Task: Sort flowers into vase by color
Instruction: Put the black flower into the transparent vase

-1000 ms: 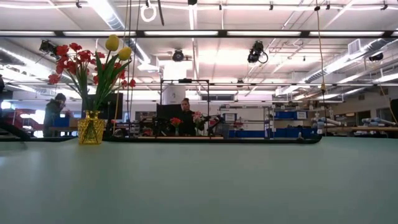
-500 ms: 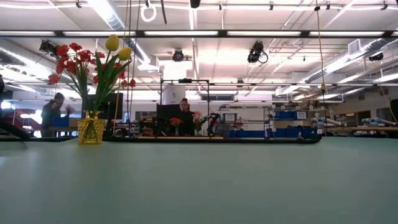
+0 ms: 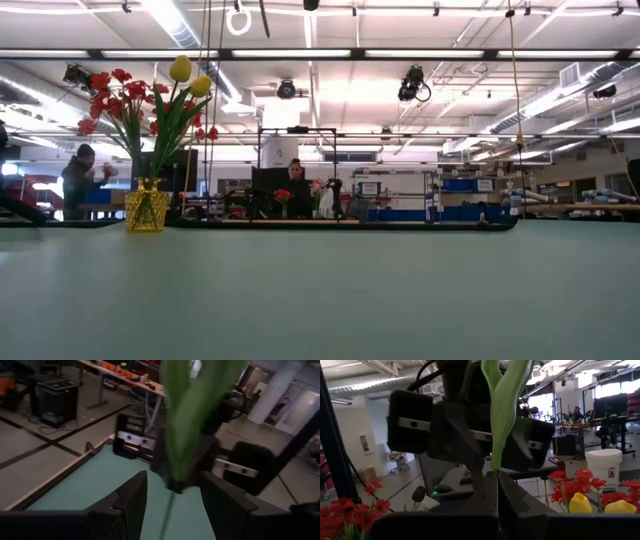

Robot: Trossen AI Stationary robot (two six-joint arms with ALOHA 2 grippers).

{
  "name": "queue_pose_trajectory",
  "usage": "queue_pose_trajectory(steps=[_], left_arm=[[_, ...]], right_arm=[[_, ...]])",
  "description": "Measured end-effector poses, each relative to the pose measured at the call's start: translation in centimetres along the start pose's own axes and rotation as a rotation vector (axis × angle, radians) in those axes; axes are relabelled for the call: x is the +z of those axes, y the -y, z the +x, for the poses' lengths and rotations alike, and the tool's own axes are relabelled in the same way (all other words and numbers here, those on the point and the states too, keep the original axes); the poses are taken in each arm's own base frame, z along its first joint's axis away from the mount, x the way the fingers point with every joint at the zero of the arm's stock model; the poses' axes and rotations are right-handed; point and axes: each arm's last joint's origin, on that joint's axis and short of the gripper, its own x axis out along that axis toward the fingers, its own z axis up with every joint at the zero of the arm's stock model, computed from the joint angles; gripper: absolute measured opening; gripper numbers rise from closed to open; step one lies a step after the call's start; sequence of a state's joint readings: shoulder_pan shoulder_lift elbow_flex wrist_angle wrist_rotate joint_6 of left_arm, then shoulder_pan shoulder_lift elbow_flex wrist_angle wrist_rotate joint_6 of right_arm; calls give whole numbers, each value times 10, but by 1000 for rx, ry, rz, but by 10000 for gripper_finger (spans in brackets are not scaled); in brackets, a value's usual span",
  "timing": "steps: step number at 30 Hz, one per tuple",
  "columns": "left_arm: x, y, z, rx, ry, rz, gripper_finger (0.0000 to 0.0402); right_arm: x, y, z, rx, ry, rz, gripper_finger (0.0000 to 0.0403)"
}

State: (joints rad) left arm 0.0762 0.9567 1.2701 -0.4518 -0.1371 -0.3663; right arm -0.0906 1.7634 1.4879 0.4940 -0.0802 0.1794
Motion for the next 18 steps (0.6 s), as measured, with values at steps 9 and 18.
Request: queue_pose_trajectory(steps=[9, 18], left_arm=[[9, -3, 2, -12, 78, 71, 187], [5, -2, 5, -94, 23, 206, 39]], right_arm=[[-4, 0, 0, 12, -48, -22, 1], [-6, 0, 0, 12, -65, -14, 2]])
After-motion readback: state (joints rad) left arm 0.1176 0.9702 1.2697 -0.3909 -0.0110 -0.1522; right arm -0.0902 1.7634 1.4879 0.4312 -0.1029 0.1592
